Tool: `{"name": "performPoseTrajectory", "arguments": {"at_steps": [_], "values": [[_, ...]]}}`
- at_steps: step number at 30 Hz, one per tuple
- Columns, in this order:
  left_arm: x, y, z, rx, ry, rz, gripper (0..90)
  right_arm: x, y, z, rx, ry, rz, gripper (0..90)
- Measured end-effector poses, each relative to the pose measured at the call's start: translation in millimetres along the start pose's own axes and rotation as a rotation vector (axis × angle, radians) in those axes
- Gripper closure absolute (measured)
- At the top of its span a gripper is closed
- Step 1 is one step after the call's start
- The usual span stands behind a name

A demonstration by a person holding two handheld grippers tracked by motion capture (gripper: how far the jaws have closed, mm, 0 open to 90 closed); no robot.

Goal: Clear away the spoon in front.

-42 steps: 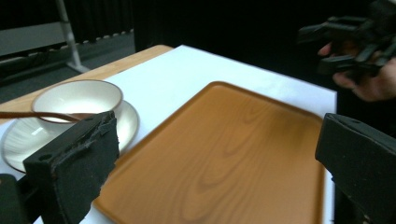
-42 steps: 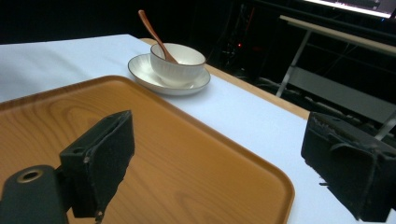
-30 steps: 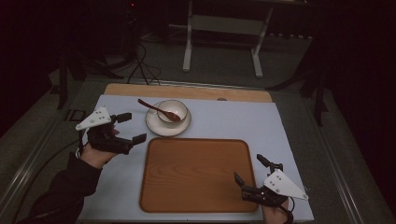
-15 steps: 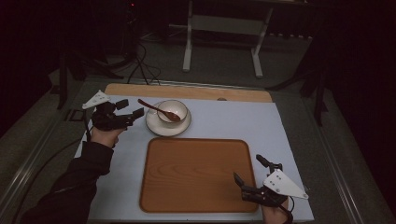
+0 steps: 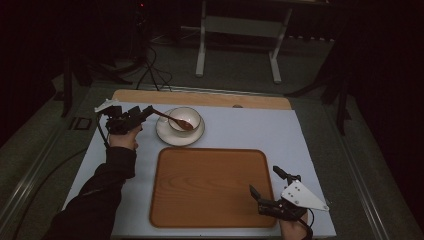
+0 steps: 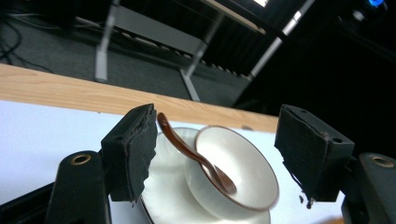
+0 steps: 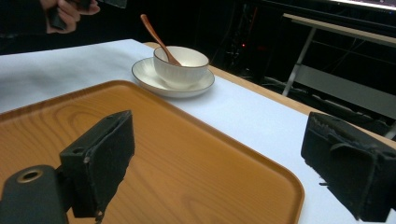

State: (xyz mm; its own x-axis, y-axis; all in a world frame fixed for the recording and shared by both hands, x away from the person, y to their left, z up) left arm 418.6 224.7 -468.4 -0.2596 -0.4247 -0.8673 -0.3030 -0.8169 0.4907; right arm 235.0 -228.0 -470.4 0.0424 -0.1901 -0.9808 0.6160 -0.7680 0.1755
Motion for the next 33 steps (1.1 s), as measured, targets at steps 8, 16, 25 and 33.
{"name": "performPoseTrajectory", "arguments": {"at_steps": [8,16,25,33], "values": [[12.3,-9.4,-13.6,-0.09,0.022,0.083,28.6,0.7,1.1,0.2,-0.002,0.0,-0.005,9.7],[25.3,-11.9,-27.7,-0.111,0.026,0.14,28.7,3.1,3.7,0.2,-0.005,-0.008,-0.031,9.7],[34.9,-13.3,-37.2,-0.098,0.056,0.205,46.0,4.3,2.1,-1.1,-0.015,-0.018,-0.031,9.7],[40.9,-13.8,-42.7,-0.103,0.084,0.294,57.6,5.1,3.0,-0.9,-0.018,-0.021,-0.041,9.7]]}}
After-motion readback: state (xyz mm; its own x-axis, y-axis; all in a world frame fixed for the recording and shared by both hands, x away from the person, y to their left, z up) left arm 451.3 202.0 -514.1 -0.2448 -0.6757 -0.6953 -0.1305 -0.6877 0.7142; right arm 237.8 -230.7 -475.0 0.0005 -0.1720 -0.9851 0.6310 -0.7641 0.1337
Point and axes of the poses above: each handheld gripper's, and its own axes: z roughly backward along the jaws, x roughly out of its underside, y roughly to its right, the point moved 3 cm from there along -z, roughly forward along the jaws, and after that the axes turned 10 degrees about y, right-handed, at the moved point
